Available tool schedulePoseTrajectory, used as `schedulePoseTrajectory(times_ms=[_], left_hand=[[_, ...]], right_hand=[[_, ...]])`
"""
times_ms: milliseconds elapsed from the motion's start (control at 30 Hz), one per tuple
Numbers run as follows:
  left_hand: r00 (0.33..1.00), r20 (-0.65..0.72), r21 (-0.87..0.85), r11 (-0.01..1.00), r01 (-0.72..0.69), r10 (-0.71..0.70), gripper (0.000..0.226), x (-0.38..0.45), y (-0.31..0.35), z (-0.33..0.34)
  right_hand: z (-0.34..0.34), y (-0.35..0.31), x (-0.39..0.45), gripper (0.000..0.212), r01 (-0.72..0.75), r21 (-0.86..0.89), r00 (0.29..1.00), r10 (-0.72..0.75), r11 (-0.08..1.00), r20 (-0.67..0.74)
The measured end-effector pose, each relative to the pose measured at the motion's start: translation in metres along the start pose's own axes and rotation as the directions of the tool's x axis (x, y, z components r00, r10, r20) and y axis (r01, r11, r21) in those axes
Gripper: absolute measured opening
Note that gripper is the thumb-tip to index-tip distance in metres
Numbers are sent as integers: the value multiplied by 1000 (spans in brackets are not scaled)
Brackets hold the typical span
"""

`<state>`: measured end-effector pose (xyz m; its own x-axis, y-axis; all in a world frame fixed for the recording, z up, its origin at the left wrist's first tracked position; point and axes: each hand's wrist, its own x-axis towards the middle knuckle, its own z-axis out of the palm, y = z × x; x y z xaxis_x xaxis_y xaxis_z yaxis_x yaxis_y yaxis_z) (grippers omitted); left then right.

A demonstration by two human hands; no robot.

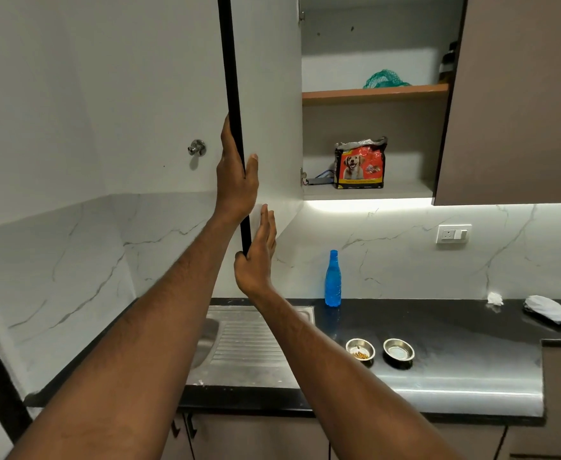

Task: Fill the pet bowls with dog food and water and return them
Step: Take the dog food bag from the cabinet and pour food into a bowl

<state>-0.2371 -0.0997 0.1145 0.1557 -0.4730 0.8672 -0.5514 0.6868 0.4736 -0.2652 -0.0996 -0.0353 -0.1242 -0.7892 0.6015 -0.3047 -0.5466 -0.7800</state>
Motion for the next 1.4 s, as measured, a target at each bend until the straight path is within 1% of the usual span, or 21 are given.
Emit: schedulePoseTrajectory(times_ms=[200, 300, 367, 433, 500, 567, 600, 633, 700, 767, 800, 867, 933, 1033, 1100, 1200, 1300, 1400], left_hand=[[999, -39, 4, 1000, 6, -6, 69, -2, -7, -7], [998, -50, 11, 1000, 23, -23, 66, -4, -7, -6], [998, -46, 18, 999, 31, -31, 66, -6, -8, -5], [998, -51, 27, 999, 25, -24, 68, -15, -10, -2], [995, -95, 62, 998, 15, -9, 75, -33, -8, 3], [979, -195, 163, 986, -23, 55, 81, -54, -7, 9], [968, -220, 230, 971, -67, 119, 82, -62, -6, 10], [960, -200, 285, 950, -132, 194, 82, -71, -4, 14], [946, -65, 335, 900, -280, 319, 82, -85, -1, 22], [919, 83, 367, 846, -388, 386, 85, -98, 3, 33], [908, 144, 389, 821, -418, 394, 88, -104, 6, 40], [901, 242, 430, 793, -431, 359, 93, -114, 10, 55], [903, 314, 481, 770, -418, 293, 93, -120, 11, 69], [892, 402, 582, 695, -422, 205, 89, -127, 4, 88], [887, 428, 638, 639, -430, 170, 88, -131, -6, 99], [887, 435, 670, 604, -432, 152, 95, -130, -15, 122], [895, 424, 678, 605, -417, 142, 100, -123, -15, 148], [907, 406, 688, 617, -383, 111, 102, -118, -16, 180]], right_hand=[[16, 2, 4, 107, -9, -5, 1000, 9, 1000, -23], [15, 1, 3, 108, -8, -16, 1000, 8, 1000, -1], [6, 2, 4, 112, -13, -41, 998, 15, 999, 59], [-8, 10, 6, 116, 17, -93, 987, -2, 996, 160], [-27, 21, 3, 118, 52, -158, 966, -9, 986, 259], [-51, 34, -2, 120, 96, -257, 961, -22, 962, 276], [-62, 40, -4, 119, 118, -305, 966, -38, 945, 255], [-77, 44, -7, 117, 133, -348, 974, -57, 928, 221], [-108, 52, -8, 111, 136, -426, 985, -77, 894, 152], [-140, 63, -5, 107, 133, -498, 990, -94, 857, 103], [-156, 68, -4, 105, 137, -531, 991, -109, 836, 84], [-185, 77, 2, 102, 142, -580, 989, -134, 802, 57], [-211, 83, 9, 101, 138, -625, 989, -141, 769, 45], [-249, 92, 21, 101, 150, -724, 982, -186, 673, 31], [-271, 102, 30, 97, 171, -790, 973, -227, 589, 42], [-304, 118, 44, 94, 191, -851, 955, -293, 489, 45], [-332, 132, 61, 96, 181, -873, 948, -317, 454, 31], [-355, 151, 82, 98, 177, -876, 951, -309, 450, 33]])
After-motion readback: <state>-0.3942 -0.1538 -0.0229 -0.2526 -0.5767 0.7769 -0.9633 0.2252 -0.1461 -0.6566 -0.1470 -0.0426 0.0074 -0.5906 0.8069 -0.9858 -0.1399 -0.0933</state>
